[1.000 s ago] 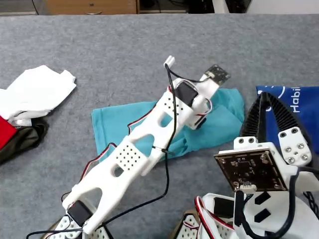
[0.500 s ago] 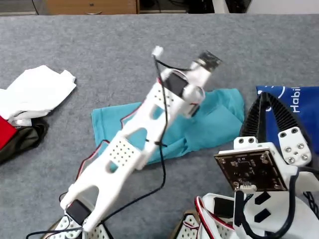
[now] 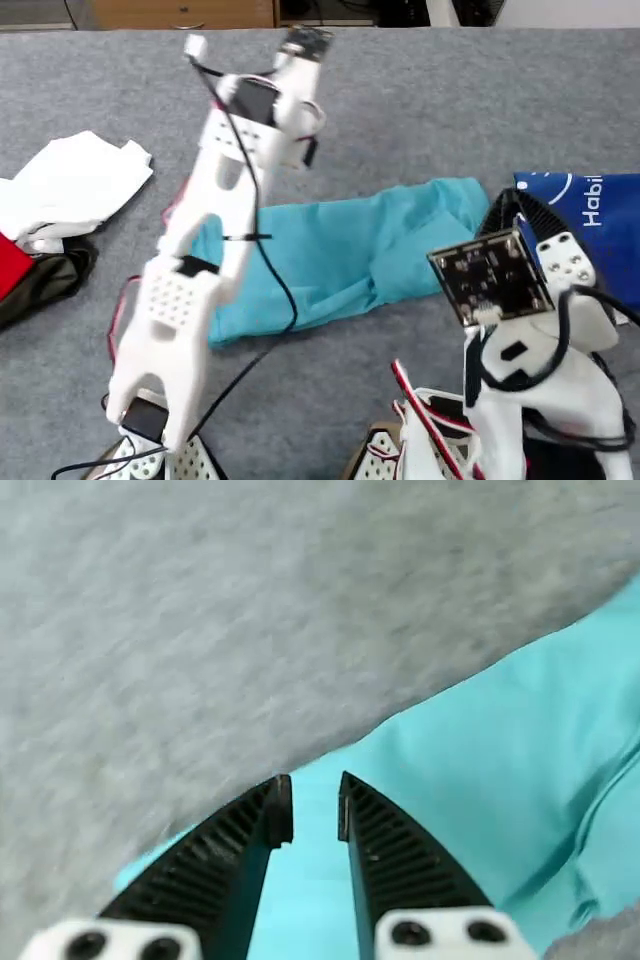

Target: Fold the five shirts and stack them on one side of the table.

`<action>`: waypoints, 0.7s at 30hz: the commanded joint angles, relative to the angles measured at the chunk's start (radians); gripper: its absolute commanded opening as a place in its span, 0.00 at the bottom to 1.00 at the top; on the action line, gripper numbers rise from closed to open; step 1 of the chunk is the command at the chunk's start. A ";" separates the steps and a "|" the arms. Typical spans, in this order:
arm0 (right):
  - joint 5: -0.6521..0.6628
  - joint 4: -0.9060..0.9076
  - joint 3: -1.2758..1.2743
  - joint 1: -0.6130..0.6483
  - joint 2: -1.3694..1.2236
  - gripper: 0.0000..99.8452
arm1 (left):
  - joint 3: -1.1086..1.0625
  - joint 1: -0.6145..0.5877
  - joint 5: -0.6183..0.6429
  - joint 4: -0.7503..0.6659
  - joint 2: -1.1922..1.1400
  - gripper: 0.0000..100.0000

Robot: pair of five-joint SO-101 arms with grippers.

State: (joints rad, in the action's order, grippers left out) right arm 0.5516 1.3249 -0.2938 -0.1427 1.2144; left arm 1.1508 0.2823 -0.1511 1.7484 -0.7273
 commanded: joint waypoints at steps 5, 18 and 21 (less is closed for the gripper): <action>0.006 0.037 -0.099 -0.021 0.002 0.00 | -0.480 -0.187 0.009 0.012 0.417 0.09; 0.008 0.106 -0.134 -0.022 0.002 0.00 | -1.103 -0.442 -0.068 -0.014 0.582 0.21; 0.009 0.132 -0.133 -0.022 0.002 0.00 | -1.168 -0.408 -0.064 -0.075 0.584 0.21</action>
State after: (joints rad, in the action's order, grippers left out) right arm 0.5516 1.4385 -0.4304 -0.1442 1.2129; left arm 0.0215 -0.1596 -0.2064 1.7192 -0.1964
